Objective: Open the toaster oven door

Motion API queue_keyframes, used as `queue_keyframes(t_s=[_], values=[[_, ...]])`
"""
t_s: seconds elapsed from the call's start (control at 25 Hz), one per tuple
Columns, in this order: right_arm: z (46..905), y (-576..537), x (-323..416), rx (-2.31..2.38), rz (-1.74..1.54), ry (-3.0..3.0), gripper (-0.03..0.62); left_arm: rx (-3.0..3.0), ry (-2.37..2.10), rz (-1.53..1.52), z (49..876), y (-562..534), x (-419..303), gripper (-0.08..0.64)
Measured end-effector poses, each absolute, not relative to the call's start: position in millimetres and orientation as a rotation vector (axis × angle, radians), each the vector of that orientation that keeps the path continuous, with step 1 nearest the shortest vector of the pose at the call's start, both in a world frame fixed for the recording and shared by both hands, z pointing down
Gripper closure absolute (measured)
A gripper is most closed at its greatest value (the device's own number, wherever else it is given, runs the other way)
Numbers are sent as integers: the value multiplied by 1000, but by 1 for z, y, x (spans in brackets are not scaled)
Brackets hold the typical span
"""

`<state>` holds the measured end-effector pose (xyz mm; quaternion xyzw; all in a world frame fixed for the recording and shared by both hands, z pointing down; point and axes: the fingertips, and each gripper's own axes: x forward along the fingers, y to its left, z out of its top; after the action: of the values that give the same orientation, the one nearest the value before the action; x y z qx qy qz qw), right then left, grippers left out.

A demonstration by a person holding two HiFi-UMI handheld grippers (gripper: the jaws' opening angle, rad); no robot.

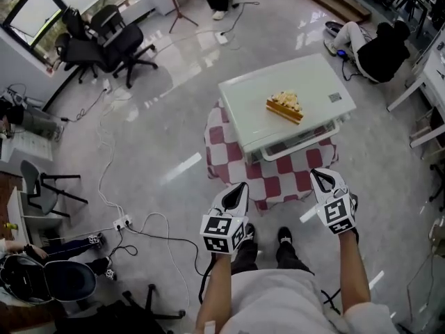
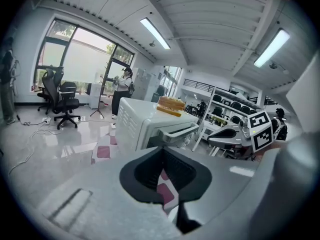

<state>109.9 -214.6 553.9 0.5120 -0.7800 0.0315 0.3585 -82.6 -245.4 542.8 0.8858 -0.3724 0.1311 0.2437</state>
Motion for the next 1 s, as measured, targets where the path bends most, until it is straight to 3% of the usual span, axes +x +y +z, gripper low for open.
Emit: queue_keyframes(t_s=[0.92,1.0], values=[[566,-261,121,751,-516,-1796,588,2452,-1112,311,522,-212,-43,557],[568,-269,128,709,-546,-1765,557,2450,-1111,323,524,-209,-40,557]])
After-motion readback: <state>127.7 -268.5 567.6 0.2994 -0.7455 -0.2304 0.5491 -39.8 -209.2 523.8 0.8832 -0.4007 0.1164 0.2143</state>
